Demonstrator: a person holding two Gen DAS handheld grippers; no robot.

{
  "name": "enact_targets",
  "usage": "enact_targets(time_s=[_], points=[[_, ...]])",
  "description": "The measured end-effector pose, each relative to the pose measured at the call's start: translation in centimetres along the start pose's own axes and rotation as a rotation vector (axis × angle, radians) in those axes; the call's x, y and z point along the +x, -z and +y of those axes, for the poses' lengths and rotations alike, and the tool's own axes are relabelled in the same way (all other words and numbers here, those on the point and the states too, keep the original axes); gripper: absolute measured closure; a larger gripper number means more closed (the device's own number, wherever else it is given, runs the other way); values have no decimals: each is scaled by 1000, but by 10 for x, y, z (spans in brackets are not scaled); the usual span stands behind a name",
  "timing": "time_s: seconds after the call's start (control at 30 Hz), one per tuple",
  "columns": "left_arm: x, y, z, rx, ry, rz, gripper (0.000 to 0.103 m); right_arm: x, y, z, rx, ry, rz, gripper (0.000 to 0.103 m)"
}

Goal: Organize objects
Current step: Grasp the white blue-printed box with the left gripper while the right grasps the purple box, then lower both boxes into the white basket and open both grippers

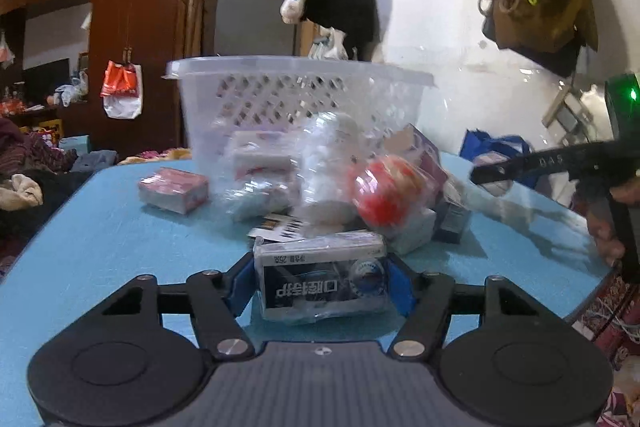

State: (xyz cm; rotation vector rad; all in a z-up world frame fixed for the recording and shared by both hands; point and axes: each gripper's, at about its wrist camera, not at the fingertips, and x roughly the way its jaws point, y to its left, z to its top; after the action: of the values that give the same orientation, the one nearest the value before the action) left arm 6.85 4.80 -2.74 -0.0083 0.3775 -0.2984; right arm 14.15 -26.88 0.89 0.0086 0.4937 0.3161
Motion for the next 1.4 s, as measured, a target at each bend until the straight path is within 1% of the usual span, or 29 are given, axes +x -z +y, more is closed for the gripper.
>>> enact_targets(time_s=[0.17, 0.43, 0.6, 0.7, 0.8, 1.0, 1.07, 1.17, 1.27, 1.33, 1.4], points=[[-2, -5, 17, -44, -28, -7, 34, 0, 0, 1, -6, 16, -9, 36], [3, -3, 16, -35, -27, 12, 34, -1, 0, 1, -4, 23, -15, 36], [-3, -7, 28, -53, -67, -31, 34, -7, 1, 2, 1, 44, -58, 36], [-3, -10, 36, -68, -70, -41, 34, -8, 3, 6, -5, 26, -60, 36], [-5, -13, 43, -86, -74, -56, 34, -13, 5, 13, -32, 80, -93, 36], [-12, -23, 52, -99, -79, -94, 34, -16, -1, 9, 7, 81, -120, 36], [-14, -32, 52, -97, -71, -110, 34, -21, -9, 11, 14, 68, -139, 36], [-17, -56, 52, -80, -51, -150, 34, -35, -31, 24, -11, 58, -194, 36], [-13, -91, 49, -55, -18, -166, 34, -40, -61, 45, -73, 58, -236, 36], [-6, -121, 47, -48, 24, -170, 34, -35, -83, 58, -96, 55, -260, 36], [8, -153, 43, -32, 48, -162, 34, -23, -105, 66, -106, 22, -279, 36]])
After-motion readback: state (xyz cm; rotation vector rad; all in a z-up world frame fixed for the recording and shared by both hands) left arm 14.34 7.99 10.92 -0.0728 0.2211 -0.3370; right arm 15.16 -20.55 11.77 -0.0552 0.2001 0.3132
